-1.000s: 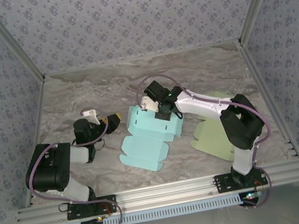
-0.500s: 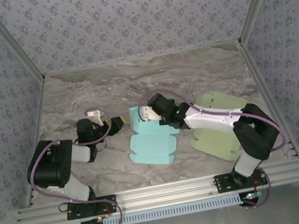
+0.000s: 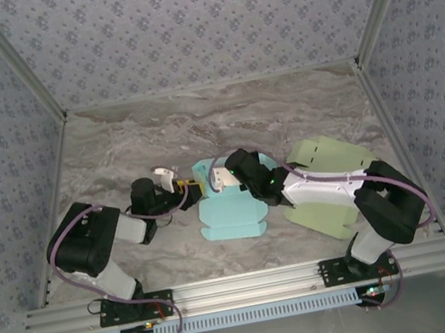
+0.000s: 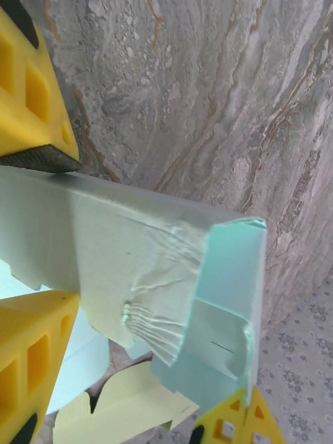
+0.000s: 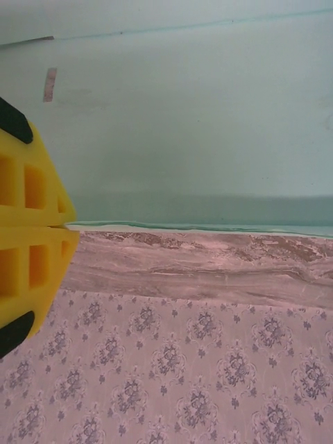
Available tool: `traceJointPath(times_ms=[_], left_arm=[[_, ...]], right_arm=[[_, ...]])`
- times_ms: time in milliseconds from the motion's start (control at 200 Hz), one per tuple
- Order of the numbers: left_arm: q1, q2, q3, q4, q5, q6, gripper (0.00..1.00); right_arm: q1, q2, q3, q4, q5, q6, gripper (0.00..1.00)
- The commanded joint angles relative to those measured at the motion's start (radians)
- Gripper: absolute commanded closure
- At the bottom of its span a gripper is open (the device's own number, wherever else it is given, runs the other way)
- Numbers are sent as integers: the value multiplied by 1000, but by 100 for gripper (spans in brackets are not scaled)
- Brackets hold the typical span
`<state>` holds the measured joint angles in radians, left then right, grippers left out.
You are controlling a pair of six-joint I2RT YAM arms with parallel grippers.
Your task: Fold the paper box
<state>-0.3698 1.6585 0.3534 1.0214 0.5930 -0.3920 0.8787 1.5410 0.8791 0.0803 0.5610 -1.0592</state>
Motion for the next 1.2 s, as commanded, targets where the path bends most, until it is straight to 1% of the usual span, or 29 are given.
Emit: traceJointPath(times_ms=[0,80,165,295,400,475,595,745,874,934,1044,1194], left_arm=[[-24,-34,-7,-8,-49,65,52],[-65,-53,3,-66,-102,116,57],[-100,-53,11,-87,-145,157,63],[-107,-40,5,-41,-173,151,64],[-108,-34,7,-41,-193,160,64],[-109,-26,12,-40,-231,162,64],[-119,-23,25,-51,-292,176,64],[-158,-5,31,-54,-378,200,61],[-177,-15,2,-8,-442,176,55],[-182,-7,-16,14,-471,153,54],[-182,17,-91,144,-491,105,53],[-181,-6,-126,149,-520,100,49]], right_arm=[[6,-33,-17,46,21,2,100],[15,-36,-35,69,21,-3,100],[27,-35,-59,101,32,-19,100],[48,-39,-107,172,37,-62,100],[64,-41,-145,225,31,-121,100],[72,-40,-165,249,31,-137,100],[84,-41,-170,250,34,-131,100],[101,-40,-170,259,69,-129,100],[115,-41,-173,271,98,-116,100],[123,-37,-175,282,110,-109,100],[151,-22,-190,310,134,-108,100],[178,-9,-223,345,141,-120,100]])
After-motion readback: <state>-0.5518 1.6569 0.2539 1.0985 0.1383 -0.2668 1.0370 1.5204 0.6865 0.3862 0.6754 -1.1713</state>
